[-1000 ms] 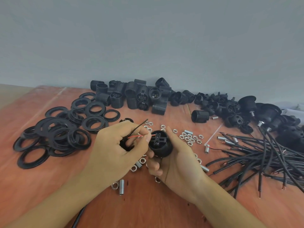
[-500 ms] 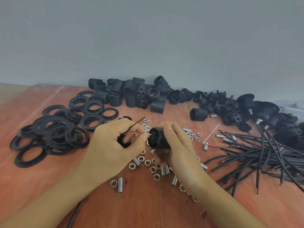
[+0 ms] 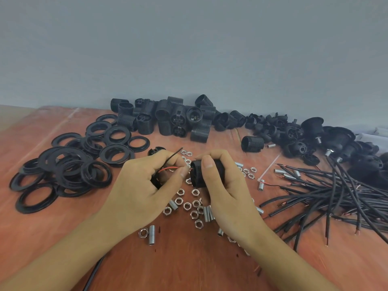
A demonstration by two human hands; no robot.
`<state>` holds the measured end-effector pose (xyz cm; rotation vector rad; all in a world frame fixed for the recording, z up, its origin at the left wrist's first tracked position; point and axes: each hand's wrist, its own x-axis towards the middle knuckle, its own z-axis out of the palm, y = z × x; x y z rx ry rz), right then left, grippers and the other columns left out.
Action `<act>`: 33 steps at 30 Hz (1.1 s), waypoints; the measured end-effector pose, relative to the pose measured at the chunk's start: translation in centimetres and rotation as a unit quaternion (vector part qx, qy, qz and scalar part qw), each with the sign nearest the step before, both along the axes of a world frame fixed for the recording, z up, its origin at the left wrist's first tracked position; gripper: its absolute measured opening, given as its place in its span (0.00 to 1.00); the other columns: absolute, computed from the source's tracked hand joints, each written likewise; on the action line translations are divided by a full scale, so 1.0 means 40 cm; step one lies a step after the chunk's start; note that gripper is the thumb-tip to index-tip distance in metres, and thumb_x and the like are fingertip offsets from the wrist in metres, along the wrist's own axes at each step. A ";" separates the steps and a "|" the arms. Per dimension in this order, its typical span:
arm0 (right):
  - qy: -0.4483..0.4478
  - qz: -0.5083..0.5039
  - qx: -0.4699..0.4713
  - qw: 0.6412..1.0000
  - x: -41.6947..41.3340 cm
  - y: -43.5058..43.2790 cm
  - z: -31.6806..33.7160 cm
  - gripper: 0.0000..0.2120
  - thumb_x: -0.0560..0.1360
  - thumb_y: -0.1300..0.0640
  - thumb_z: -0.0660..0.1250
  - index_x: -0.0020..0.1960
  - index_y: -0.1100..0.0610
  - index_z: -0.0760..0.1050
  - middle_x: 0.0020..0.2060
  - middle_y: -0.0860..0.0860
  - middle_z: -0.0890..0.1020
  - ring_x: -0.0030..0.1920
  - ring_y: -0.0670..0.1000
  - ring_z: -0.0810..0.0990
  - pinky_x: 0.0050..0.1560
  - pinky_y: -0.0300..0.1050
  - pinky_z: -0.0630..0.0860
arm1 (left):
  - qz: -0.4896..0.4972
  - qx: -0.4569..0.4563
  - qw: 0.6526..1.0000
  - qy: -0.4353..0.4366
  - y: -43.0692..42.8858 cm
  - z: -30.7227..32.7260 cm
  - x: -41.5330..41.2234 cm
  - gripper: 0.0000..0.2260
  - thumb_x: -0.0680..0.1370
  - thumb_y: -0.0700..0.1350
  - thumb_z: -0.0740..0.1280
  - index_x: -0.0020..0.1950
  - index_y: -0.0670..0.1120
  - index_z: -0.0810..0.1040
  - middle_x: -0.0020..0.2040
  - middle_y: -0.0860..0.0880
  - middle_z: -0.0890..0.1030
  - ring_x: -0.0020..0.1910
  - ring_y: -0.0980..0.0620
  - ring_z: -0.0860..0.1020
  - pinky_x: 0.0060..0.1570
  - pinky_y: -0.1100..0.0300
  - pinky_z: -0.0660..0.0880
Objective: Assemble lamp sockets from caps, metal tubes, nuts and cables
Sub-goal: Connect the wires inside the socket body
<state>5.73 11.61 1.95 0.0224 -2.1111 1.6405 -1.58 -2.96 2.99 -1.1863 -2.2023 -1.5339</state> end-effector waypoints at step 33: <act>-0.222 0.101 -0.444 0.862 -0.003 0.005 0.027 0.27 0.77 0.36 0.57 0.28 0.53 0.72 0.20 0.48 0.63 0.17 0.45 0.57 0.19 0.37 0.56 | -0.047 0.034 0.998 0.009 0.012 0.009 0.032 0.04 0.74 0.49 0.67 0.41 0.50 0.79 0.30 0.55 0.77 0.27 0.55 0.74 0.30 0.69 0.70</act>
